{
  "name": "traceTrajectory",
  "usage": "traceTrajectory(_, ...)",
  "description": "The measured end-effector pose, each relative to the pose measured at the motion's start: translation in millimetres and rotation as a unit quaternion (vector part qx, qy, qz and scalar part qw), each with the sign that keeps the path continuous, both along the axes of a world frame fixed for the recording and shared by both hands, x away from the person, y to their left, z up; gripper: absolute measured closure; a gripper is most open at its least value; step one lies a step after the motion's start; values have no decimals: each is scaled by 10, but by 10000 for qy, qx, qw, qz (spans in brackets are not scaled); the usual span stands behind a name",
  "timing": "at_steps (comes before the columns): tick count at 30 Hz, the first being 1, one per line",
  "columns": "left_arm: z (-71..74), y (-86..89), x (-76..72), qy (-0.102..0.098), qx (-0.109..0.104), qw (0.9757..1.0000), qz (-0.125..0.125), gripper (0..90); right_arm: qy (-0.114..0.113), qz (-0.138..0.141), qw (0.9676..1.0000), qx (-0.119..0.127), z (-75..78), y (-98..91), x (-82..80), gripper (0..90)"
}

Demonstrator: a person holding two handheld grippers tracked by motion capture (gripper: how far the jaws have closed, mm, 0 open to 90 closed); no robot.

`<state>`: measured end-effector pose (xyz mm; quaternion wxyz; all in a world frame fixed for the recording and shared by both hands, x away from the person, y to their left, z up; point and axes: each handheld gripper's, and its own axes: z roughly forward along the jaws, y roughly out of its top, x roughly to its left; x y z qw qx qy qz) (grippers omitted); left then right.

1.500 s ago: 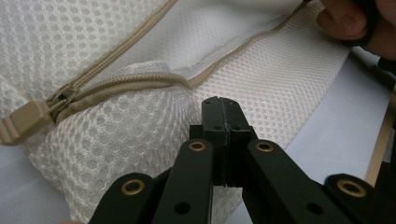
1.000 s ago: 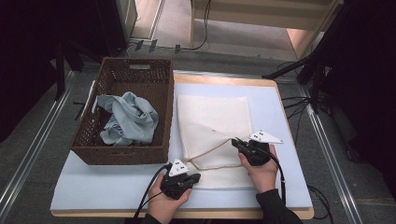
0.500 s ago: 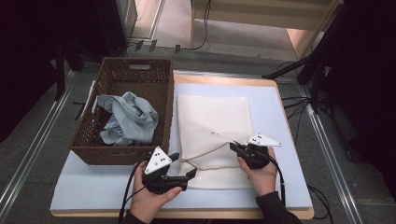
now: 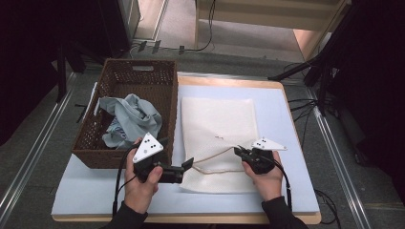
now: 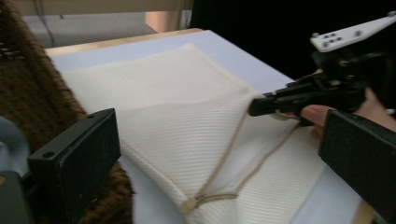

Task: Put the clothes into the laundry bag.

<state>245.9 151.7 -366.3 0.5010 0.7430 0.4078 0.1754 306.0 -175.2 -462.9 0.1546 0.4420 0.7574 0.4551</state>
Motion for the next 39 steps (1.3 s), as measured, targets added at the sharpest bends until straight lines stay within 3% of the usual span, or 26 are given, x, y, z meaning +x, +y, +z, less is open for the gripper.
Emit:
traceTrajectory(4,-16,31,94,57,166,9998,121,0,8,33,10000,-9,-14,3,-2,864)
traceTrajectory(21,55,290,372,67,360,9973,631,0,22,50,10000,-48,-35,13,-7,862)
traceTrajectory(39,222,600,646,45,318,9944,1003,0,27,53,10000,-51,-41,15,-11,863)
